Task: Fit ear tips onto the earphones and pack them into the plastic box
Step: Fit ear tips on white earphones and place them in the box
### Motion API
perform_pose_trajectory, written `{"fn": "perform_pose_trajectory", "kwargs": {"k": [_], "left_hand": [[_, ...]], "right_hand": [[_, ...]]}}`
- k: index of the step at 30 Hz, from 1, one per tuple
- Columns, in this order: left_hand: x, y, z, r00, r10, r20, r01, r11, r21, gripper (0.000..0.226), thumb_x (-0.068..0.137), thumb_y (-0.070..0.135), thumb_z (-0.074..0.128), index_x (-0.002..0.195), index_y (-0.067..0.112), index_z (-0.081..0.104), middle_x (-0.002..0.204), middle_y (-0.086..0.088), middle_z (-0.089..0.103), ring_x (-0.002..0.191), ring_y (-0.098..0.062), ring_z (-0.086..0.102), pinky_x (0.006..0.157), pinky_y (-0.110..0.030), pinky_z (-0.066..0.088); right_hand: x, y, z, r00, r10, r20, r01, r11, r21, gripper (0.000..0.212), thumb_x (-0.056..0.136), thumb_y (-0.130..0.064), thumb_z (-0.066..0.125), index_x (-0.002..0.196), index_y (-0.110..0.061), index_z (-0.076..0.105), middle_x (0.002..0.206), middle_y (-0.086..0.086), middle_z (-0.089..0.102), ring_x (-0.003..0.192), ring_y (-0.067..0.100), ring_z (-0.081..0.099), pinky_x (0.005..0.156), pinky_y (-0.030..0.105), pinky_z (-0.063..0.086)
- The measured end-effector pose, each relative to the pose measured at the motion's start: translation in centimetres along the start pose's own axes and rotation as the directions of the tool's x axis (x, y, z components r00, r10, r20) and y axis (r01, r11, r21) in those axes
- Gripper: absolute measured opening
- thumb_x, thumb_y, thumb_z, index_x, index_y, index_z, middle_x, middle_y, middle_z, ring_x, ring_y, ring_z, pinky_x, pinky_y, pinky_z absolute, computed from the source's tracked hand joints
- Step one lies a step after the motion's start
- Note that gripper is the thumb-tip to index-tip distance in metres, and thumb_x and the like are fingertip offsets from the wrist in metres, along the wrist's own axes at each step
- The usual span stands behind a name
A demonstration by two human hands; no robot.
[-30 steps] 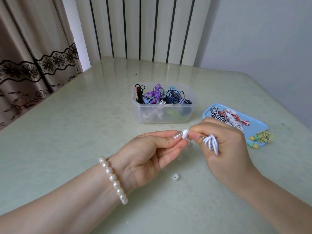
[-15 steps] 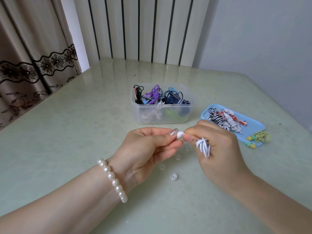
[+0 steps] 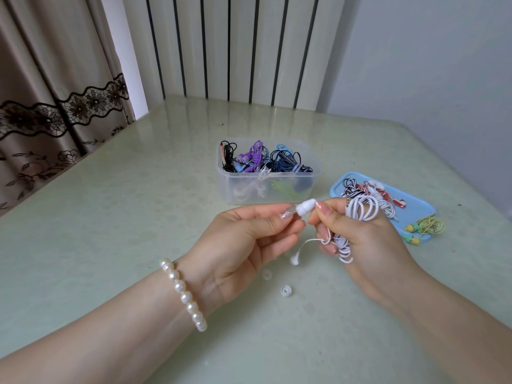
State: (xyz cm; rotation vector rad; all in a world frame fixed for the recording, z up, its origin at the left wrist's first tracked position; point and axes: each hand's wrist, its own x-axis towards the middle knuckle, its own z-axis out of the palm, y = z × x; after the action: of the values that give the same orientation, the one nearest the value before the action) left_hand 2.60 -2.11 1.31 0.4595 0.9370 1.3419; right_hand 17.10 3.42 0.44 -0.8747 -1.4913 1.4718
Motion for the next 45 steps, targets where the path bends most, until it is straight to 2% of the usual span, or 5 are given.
{"fn": "perform_pose_trajectory", "kwargs": {"k": [22, 31, 37, 41, 45], "left_hand": [[0.2, 0.0, -0.2, 0.995, 0.095, 0.016, -0.096, 0.986, 0.134, 0.034, 0.059, 0.005, 0.065, 0.09, -0.008, 0.065, 0.078, -0.016, 0.072, 0.061, -0.012, 0.068, 0.061, -0.021, 0.055], [0.6, -0.1, -0.2, 0.995, 0.088, 0.034, -0.093, 0.977, 0.191, 0.022, 0.083, 0.019, 0.056, 0.083, 0.001, 0.07, 0.077, -0.007, 0.07, 0.064, -0.013, 0.061, 0.058, -0.02, 0.052], [0.5, -0.6, 0.0, 0.996, 0.046, 0.082, -0.068, 0.954, 0.291, 0.019, 0.087, 0.003, 0.051, 0.088, -0.002, 0.069, 0.085, -0.009, 0.069, 0.079, -0.017, 0.06, 0.061, -0.02, 0.05], [0.3, -0.6, 0.1, 0.991, -0.035, 0.128, -0.004, 0.955, 0.296, 0.02, 0.089, 0.013, 0.05, 0.079, 0.005, 0.066, 0.088, -0.012, 0.068, 0.08, -0.019, 0.064, 0.073, -0.028, 0.053], [0.2, -0.7, 0.1, 0.973, -0.161, 0.165, 0.116, 0.96, 0.254, 0.016, 0.091, 0.018, 0.048, 0.092, 0.004, 0.056, 0.095, -0.019, 0.067, 0.088, -0.031, 0.068, 0.077, -0.034, 0.056]], "right_hand": [[-0.5, -1.1, 0.4, 0.99, 0.101, 0.094, -0.087, 0.986, -0.144, 0.031, 0.079, -0.027, 0.054, 0.071, 0.002, 0.061, 0.051, 0.003, 0.055, 0.042, 0.015, 0.045, 0.043, 0.024, 0.034], [-0.1, -2.3, -0.6, 0.964, 0.223, 0.142, -0.255, 0.93, 0.265, 0.012, 0.069, -0.015, 0.058, 0.073, -0.004, 0.061, 0.053, 0.006, 0.048, 0.042, 0.012, 0.043, 0.04, 0.019, 0.037], [0.2, -2.7, -1.4, 0.969, 0.143, 0.201, -0.221, 0.865, 0.45, 0.015, 0.051, -0.012, 0.072, 0.065, -0.009, 0.067, 0.052, 0.003, 0.049, 0.042, 0.011, 0.045, 0.041, 0.019, 0.039], [0.4, -2.2, -1.8, 0.97, 0.04, 0.239, -0.124, 0.929, 0.348, 0.038, 0.037, -0.021, 0.089, 0.068, -0.014, 0.069, 0.055, -0.001, 0.053, 0.046, 0.011, 0.048, 0.045, 0.019, 0.041], [0.0, -2.2, -1.7, 0.967, -0.058, 0.247, -0.003, 0.971, 0.241, 0.028, 0.041, -0.017, 0.084, 0.065, -0.018, 0.068, 0.052, -0.002, 0.051, 0.046, 0.01, 0.048, 0.047, 0.019, 0.041]]}}
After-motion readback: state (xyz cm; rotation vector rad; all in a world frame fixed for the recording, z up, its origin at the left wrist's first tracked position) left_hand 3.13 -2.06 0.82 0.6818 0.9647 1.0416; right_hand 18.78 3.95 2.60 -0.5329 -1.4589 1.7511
